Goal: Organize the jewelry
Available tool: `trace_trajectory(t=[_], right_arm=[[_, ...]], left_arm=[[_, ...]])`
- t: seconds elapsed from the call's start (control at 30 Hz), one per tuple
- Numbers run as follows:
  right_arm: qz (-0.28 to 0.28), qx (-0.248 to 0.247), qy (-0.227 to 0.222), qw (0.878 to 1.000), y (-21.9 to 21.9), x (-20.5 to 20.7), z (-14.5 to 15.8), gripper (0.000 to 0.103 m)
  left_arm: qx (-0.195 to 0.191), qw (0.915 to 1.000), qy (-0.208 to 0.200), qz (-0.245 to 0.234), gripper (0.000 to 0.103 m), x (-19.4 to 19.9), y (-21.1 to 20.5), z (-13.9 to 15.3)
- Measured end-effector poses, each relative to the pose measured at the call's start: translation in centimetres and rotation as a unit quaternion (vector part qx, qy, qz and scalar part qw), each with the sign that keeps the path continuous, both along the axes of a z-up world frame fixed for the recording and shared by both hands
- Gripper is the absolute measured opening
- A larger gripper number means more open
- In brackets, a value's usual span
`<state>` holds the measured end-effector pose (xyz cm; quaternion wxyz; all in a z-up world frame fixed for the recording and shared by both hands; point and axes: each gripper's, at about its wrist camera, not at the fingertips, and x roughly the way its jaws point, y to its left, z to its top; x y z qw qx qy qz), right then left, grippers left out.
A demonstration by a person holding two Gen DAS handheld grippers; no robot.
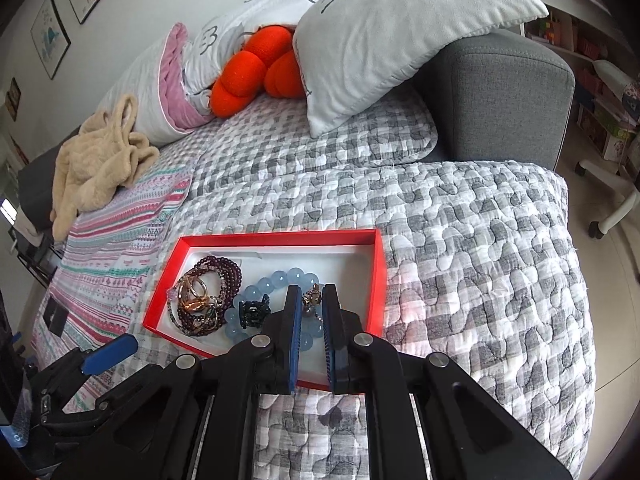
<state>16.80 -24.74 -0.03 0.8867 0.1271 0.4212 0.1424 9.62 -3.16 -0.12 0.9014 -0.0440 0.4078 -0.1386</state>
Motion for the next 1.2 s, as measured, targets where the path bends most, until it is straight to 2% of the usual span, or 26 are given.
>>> trace_trajectory(t=[0.07,0.13,0.17,0.2,0.27,0.43,0.53,0.6,0.73,0.8,0.93,1.2], right_arm=[[0.008,0.026,-0.003,1.000,0.0,0.2,0.0,0.013],[0.000,0.025,-0.004,1.000,0.0,0.2,0.3,0.030],[-0.003,0.025,-0.008,1.000,0.0,0.1,0.5,0.042],[-0.005,0.024,-0.013,1.000,-0.1,-0.1,0.7,0.047],[-0.008,0.016,-0.014,1.000,-0.4,-0.6,1.2,0.047],[-0.015,0.003,-0.004,1.000,-1.3,-2.3,1.5,0.048],[-0.019,-0.017,0.006,1.000,-1.7,-3.6,1.4,0.052],[-0.019,-0.038,0.009,0.999,-1.8,-4.7,1.3,0.061],[-0.013,-0.086,0.012,0.996,-1.5,-7.3,1.0,0.070],[-0.023,-0.103,0.016,0.994,-1.5,-8.7,0.9,0.088],[-0.044,-0.127,0.025,0.991,-1.7,-11.2,0.5,0.091],[-0.020,-0.151,0.034,0.988,0.0,-12.9,0.1,0.091]], left_arm=[[0.006,1.0000,0.000,0.007,0.076,-0.1,0.1,0.0],[0.009,0.9999,0.002,0.014,0.078,-0.1,0.2,0.1],[0.009,0.9998,0.004,0.016,0.081,-0.1,0.3,0.1],[0.010,0.9998,0.005,0.019,0.083,-0.2,0.4,0.1],[0.014,0.9995,0.006,0.028,0.089,-0.3,0.6,0.1],[0.030,0.9983,0.019,0.046,0.095,-1.1,1.4,-0.2],[0.048,0.9967,0.030,0.058,0.097,-2.0,1.6,-0.6],[0.059,0.9954,0.038,0.065,0.098,-2.8,1.6,-0.9],[0.087,0.9933,0.035,0.068,0.099,-4.6,1.3,-1.2],[0.104,0.9914,0.032,0.073,0.100,-5.5,1.0,-1.3],[0.114,0.9899,0.035,0.076,0.100,-6.8,0.7,-1.2],[0.103,0.9903,0.036,0.086,0.100,-7.9,0.9,-0.8]])
